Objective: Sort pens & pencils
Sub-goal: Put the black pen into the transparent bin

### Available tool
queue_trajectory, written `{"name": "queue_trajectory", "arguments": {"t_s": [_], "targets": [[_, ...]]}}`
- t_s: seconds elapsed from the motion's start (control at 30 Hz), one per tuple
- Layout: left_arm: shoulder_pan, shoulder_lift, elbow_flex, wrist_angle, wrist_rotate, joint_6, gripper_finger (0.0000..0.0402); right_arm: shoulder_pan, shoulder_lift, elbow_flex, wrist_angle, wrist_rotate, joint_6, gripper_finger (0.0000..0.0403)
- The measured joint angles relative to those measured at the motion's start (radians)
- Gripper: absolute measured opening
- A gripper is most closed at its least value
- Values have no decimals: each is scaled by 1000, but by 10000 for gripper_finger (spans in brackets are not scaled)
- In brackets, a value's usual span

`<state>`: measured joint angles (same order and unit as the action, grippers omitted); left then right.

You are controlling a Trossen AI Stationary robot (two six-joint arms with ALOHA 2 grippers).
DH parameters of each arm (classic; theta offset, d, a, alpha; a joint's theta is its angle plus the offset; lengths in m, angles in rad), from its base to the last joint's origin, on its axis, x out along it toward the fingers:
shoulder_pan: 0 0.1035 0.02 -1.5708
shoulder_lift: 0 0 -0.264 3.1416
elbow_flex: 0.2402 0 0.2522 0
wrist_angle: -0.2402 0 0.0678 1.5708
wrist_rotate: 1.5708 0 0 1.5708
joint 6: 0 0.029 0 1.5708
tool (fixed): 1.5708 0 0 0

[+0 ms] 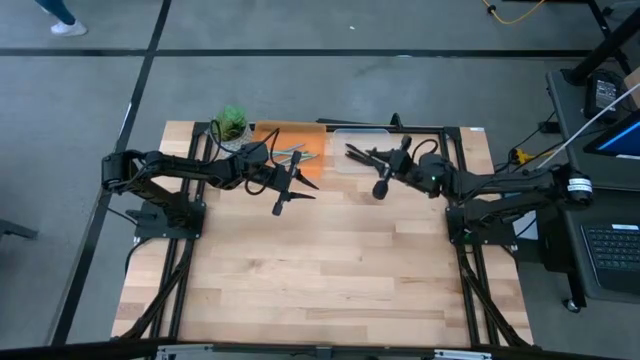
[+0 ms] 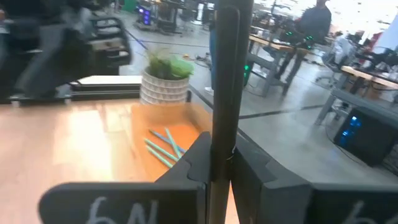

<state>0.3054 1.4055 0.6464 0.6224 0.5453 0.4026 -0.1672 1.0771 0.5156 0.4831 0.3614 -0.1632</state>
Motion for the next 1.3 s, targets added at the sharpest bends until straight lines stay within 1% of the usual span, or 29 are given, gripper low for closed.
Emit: {"name": "queue_trajectory", "arguments": {"t_s": [0.17,0.53,0.67,0.77,0.83,0.97,1.13,1.3], "targets": [[0,0,0,0,0,0,112,-82,8,0,-2,-48,5,38],[0,0,0,-2,0,0,112,-231,86,0,29,-52,30,38],[0,0,0,-3,0,0,112,-273,112,0,31,-114,54,38],[0,0,0,-3,0,0,112,-288,125,0,28,-132,54,38],[0,0,0,-6,0,0,112,-295,126,0,15,-163,54,38],[0,0,0,-10,0,0,112,-310,126,2,-58,-176,54,38],[0,0,0,-10,0,0,112,-333,127,59,-260,-193,75,38],[0,0,0,-10,0,0,112,-351,127,148,-441,-202,73,38]]}}
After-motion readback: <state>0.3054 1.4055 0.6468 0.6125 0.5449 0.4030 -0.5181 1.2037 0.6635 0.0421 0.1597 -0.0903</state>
